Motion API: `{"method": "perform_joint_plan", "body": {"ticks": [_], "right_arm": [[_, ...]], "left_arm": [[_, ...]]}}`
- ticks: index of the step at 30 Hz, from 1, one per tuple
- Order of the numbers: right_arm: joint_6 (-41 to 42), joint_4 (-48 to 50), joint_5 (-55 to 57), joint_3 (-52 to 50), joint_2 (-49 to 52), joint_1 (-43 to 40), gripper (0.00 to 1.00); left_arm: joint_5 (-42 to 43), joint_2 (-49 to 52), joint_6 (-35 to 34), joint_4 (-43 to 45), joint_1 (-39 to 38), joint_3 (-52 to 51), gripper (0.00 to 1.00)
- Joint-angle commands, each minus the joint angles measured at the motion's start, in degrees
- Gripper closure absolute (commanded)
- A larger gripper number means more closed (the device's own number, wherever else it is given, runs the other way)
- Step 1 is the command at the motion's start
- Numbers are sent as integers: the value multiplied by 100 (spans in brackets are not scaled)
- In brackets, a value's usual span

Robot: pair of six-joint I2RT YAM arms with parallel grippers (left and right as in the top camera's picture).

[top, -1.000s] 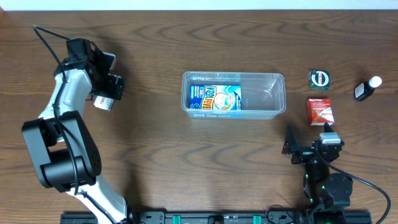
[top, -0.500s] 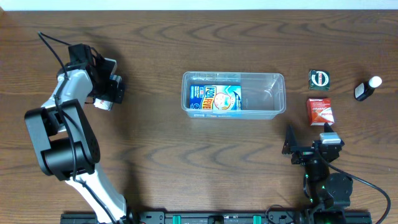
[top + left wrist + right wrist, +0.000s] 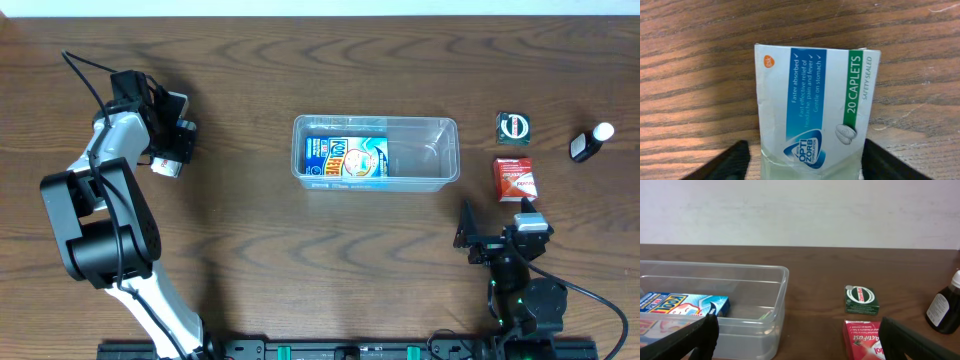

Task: Pack container
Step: 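Move left gripper to the white Panadol Optizorb box and grasp it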

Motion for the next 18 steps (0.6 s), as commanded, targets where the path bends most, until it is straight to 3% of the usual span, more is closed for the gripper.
{"method": "perform_joint_plan", "body": {"ticks": [1, 6, 9, 17, 18], "right_arm": [[-63, -20, -37, -11, -15, -44, 1], [-63, -20, -37, -11, -15, -44, 1], [-63, -20, -37, -11, -15, -44, 1], [-63, -20, -37, -11, -15, -44, 1], [-63, -20, -37, -11, -15, -44, 1]], "left_arm": [[72, 46, 35, 15, 11, -24, 34], [72, 46, 37, 17, 11, -24, 35], [72, 46, 37, 15, 11, -24, 44], [76, 35, 37, 20, 9, -20, 48], [76, 22, 37, 20, 2, -11, 54]]}}
